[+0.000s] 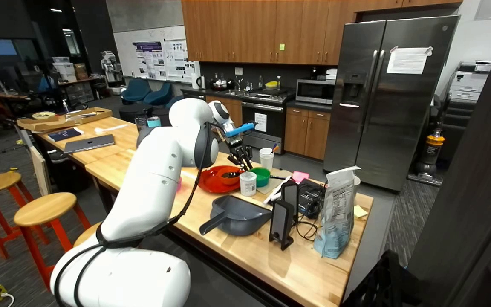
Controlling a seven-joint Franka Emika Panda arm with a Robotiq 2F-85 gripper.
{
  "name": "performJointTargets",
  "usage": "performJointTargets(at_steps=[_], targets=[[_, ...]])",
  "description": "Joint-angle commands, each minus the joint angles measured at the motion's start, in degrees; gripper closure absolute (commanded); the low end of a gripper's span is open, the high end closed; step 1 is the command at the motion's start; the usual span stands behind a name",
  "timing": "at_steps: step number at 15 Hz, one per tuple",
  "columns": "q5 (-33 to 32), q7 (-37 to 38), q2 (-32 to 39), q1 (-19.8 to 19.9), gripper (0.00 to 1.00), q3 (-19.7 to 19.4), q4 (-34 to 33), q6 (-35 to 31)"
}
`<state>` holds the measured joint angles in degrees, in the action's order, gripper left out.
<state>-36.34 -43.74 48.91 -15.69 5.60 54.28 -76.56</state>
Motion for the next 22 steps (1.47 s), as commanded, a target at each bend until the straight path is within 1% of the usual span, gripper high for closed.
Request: performJointTargets(at_steps=[1, 2, 6, 10, 15, 18, 22], targets=[[0.9, -2.1, 2.6, -0.9, 0.94, -0.7, -5.7, 0.0], [0.8, -1.9, 2.5, -0.4, 0.94, 0.5, -5.9, -0.1], [2.5, -1.9, 2.2, -0.4, 0.94, 2.1, -7.3, 0.4], [4.3, -1.4, 1.5, -0.2, 0.94, 3.2, -7.1, 1.7], [6.8, -0.6, 1.1, 0.3, 0.94, 3.2, -5.5, 6.1], [8.0, 0.2, 1.6, 1.1, 0.94, 2.8, -5.8, 9.1], [7.2, 0.0, 2.5, 1.6, 0.94, 2.0, -6.3, 12.0]])
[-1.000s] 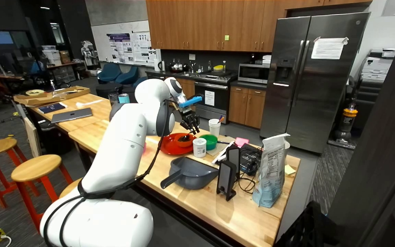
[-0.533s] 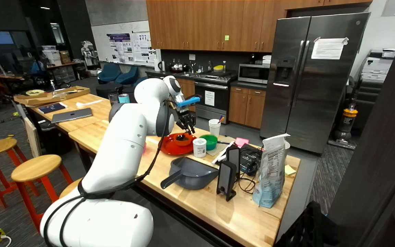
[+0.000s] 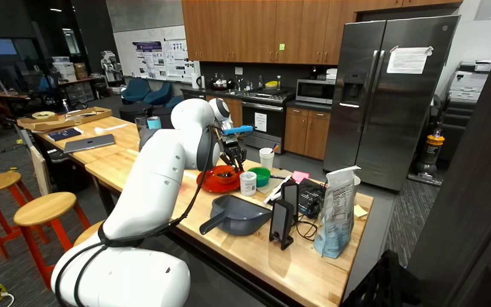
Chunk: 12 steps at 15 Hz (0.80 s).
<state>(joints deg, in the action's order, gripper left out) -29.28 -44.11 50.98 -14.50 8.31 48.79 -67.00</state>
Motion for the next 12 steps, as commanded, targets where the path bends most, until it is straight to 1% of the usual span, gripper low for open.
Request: performJointTargets(at_steps=[1, 4, 8, 12], targets=[[-0.2, 0.4, 0.7, 0.5, 0.94, -1.1, -1.0, 2.7], [-1.1, 0.6, 1.4, 0.5, 0.94, -2.4, -1.6, 3.3], [-2.3, 1.0, 2.2, 0.3, 0.94, -3.7, -2.7, 2.0], [-2.6, 1.5, 2.8, 0.1, 0.94, -3.6, -3.7, -0.2]])
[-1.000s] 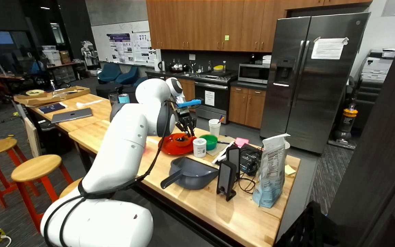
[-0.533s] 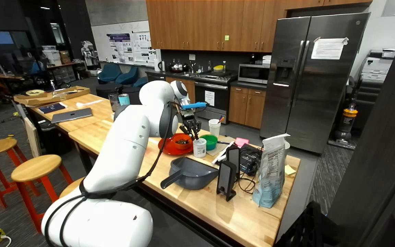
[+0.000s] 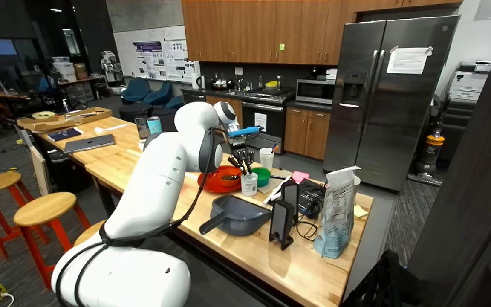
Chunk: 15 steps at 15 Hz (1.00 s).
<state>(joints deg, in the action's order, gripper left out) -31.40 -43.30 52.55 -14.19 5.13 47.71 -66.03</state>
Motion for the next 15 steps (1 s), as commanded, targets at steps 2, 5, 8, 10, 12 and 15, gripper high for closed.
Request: performJointTargets(at_steps=[2, 5, 8, 10, 12, 15], targets=[[-0.2, 0.7, 1.1, -0.2, 0.94, -0.2, -2.8, -2.4], [0.6, 0.8, 0.8, -0.2, 0.94, 0.2, -2.7, -3.9], [1.6, 0.6, 0.4, -0.1, 0.94, 0.8, -2.4, -3.9], [2.2, 0.6, 0.1, -0.1, 0.94, 1.2, -1.9, -3.5], [2.9, 0.5, -0.2, -0.2, 0.94, 1.3, -1.4, -3.1], [2.9, 0.1, -0.6, -0.4, 0.94, 1.1, -0.8, -1.8]])
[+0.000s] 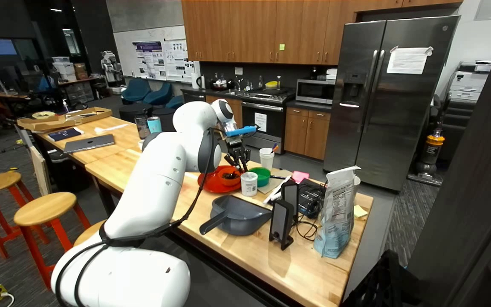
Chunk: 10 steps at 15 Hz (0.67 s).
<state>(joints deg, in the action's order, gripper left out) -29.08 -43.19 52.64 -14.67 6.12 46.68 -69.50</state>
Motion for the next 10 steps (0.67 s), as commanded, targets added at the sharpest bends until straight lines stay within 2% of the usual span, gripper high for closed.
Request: performJointTargets(at_steps=[1, 7, 10], targets=[[0.2, -0.1, -0.7, 0.0, 0.94, 0.0, 0.3, 2.2], [-2.3, -0.4, -0.2, -0.4, 0.94, -1.4, 0.2, 8.9], [-4.8, 0.4, 0.2, -0.4, 0.94, -2.2, -0.2, 7.8]])
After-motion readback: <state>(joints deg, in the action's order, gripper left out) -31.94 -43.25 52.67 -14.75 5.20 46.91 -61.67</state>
